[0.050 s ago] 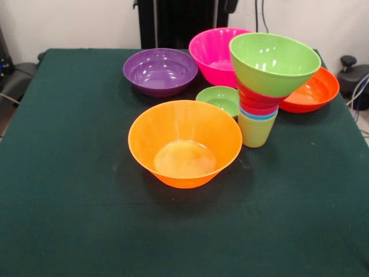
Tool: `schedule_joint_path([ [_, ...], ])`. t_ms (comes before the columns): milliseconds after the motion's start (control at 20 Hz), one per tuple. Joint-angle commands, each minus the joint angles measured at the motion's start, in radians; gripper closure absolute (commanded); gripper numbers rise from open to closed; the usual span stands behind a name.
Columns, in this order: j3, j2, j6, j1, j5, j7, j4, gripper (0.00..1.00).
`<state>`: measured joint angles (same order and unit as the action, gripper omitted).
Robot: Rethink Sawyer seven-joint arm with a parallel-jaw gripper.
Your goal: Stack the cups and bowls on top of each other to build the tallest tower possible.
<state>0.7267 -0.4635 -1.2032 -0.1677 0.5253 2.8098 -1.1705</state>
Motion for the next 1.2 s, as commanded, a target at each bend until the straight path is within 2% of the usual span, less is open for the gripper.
schedule_joint_path([
  [50, -0.195, -0.010, 0.164, 0.053, -0.130, -0.253, -0.165, 0.00],
  [550, -0.302, -0.044, 0.327, 0.130, -0.226, -0.288, -0.239, 0.00],
  [1200, -0.408, -0.123, 0.364, 0.221, -0.368, -0.307, -0.298, 0.00],
])
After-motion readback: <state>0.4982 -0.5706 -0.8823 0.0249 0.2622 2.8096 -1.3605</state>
